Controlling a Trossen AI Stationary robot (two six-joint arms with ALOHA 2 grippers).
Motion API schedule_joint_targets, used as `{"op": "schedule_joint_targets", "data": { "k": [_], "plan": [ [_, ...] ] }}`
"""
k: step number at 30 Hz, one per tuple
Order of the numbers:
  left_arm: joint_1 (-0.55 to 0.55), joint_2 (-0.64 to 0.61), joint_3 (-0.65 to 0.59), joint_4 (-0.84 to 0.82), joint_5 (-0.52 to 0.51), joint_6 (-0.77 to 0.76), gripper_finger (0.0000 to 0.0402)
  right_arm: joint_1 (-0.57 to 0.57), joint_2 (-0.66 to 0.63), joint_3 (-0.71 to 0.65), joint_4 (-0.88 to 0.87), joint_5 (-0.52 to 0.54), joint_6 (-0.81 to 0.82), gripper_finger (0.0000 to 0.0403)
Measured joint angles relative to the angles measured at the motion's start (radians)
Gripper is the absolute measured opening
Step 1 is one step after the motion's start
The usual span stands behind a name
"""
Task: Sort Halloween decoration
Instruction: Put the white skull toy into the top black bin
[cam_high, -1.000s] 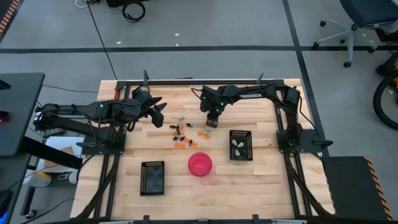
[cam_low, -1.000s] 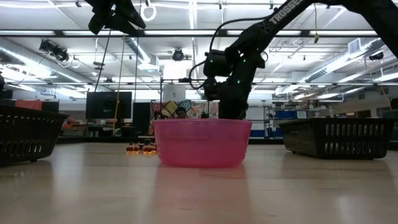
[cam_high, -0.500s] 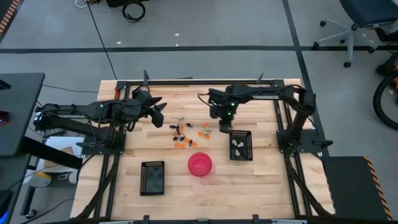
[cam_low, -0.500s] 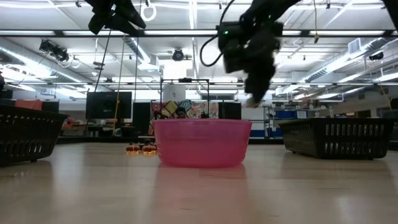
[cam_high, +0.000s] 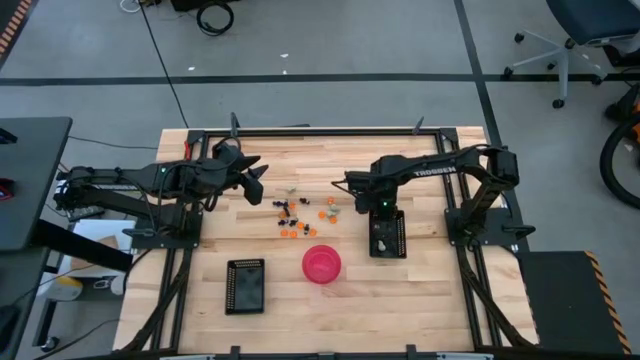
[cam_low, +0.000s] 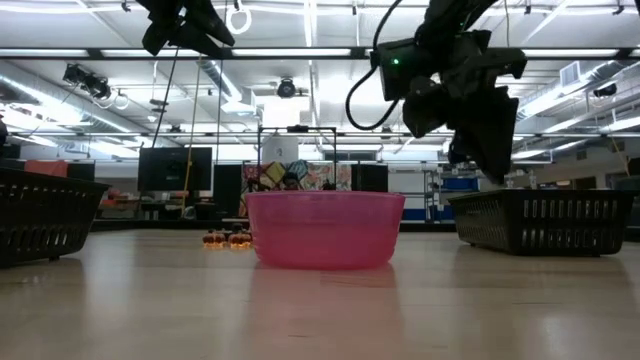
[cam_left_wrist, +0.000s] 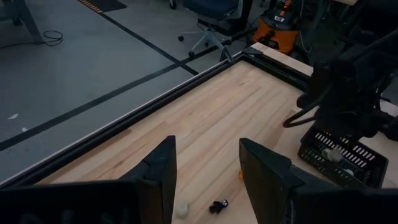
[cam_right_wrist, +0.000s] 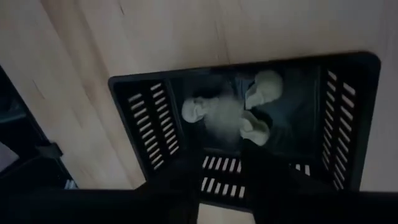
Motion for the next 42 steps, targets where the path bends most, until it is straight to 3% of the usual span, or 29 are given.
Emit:
{"op": "schedule_joint_targets", "data": {
  "k": [5,9,15,21,24,30,42],
  "plan": [
    [0.000,0.000,0.000,0.000,0.000,0.000,0.0149,-0.002,0.000,0.033,-0.069,0.008,0.012,0.0164],
    [0.000,0.000,0.000,0.000,0.000,0.000,0.0149,0.010,-0.005,0.127,-0.089,0.103,0.030,0.0175],
    [0.000,0.000,0.000,0.001,0.000,-0.002,0.0149,0.034,0.005,0.174,0.181,0.198,0.022,0.0174],
    [-0.001,0.000,0.000,0.002,0.000,-0.006,0.0149,0.022,0.105,0.159,0.401,0.256,-0.079,0.0188],
    [-0.001,0.000,0.000,0.001,0.000,-0.004,0.0149,0.019,0.166,0.159,0.463,0.277,-0.107,0.0207],
    [-0.001,0.000,0.000,0.001,0.000,-0.004,0.0149,0.008,0.241,0.159,0.461,0.428,-0.110,0.0231],
    [-0.001,0.000,0.000,-0.003,0.000,-0.004,0.0149,-0.029,0.312,0.159,0.509,0.338,-0.147,0.0200]
  ]
}}
